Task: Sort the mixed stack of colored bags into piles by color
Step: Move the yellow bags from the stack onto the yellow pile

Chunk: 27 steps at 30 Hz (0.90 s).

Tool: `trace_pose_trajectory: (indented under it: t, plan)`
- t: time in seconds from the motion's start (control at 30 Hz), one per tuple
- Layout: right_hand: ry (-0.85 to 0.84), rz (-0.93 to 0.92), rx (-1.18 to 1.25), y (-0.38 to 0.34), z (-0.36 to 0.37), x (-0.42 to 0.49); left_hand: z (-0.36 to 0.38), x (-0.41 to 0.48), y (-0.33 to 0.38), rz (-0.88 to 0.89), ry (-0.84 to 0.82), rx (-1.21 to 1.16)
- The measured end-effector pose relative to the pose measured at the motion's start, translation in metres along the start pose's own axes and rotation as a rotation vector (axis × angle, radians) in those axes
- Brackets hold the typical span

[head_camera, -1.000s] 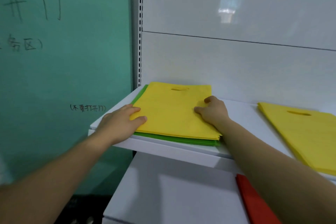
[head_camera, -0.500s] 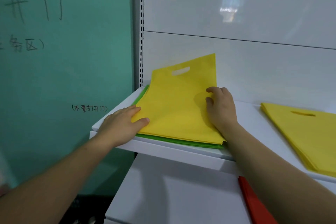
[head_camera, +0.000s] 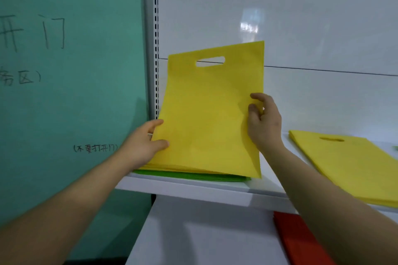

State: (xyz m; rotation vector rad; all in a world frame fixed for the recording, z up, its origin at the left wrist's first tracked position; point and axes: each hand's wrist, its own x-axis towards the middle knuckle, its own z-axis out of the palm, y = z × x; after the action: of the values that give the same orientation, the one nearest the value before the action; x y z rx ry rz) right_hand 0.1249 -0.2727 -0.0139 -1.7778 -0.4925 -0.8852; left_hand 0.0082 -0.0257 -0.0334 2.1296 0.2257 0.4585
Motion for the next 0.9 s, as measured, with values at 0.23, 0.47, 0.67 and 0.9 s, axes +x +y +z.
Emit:
trace_pose_trajectory:
  t: [0.23, 0.47, 0.67, 0.9]
  plan:
    - [0.065, 0.113, -0.056, 0.013, -0.059, 0.020, 0.035, 0.002, 0.042, 0.145, 0.091, -0.197]
    - [0.027, 0.161, -0.184, 0.056, -0.147, 0.034, 0.113, -0.007, 0.099, 0.291, 0.106, -0.053]
    - [-0.062, 0.184, -0.286, 0.113, -0.230, 0.050, 0.204, -0.018, 0.144, 0.275, 0.053, -0.002]
    - [-0.162, 0.195, -0.369, 0.185, -0.294, 0.065, 0.298, -0.036, 0.177, 0.212, -0.117, 0.076]
